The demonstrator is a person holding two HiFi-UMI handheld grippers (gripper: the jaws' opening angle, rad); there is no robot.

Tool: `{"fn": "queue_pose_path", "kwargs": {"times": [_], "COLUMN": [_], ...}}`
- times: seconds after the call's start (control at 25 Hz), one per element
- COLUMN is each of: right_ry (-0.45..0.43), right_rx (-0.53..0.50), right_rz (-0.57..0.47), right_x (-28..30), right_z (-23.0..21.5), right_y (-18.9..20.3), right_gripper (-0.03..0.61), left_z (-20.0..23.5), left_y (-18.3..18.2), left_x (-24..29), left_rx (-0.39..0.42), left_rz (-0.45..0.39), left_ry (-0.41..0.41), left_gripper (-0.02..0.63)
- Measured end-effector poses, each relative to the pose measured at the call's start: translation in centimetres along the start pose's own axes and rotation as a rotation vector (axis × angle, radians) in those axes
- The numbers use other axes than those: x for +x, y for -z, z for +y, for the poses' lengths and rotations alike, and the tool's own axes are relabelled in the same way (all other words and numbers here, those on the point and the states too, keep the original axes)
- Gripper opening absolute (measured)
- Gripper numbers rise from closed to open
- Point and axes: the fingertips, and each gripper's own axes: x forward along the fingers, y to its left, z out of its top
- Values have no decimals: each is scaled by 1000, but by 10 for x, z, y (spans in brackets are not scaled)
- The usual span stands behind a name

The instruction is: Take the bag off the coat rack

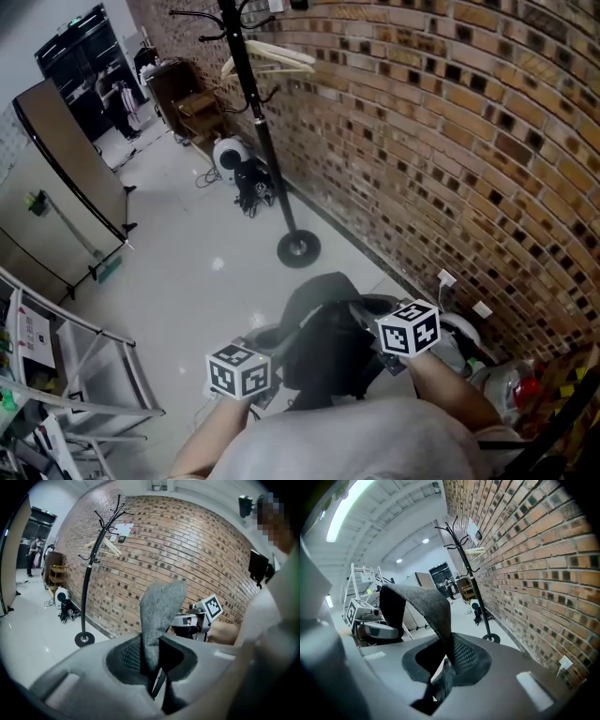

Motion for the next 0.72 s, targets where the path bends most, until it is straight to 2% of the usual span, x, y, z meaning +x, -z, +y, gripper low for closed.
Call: {"fn": "queue_pose_path", "kwargs": {"times": [0.32, 0.72], "right_ry": [4, 20], "right_rx": [-3, -30], "right_rz": [-12, -27], "right_x": [-32, -46], "right_z": [10, 16], "right_y": [20, 14], "right_gripper": [24, 25], "left_z": [-31, -44], "left_y": [14, 14], "left_x": [-5, -11], "left_rx": [38, 45], "left_rz": [3, -24], "left_ry": [0, 11], "left_gripper": [40, 40]}}
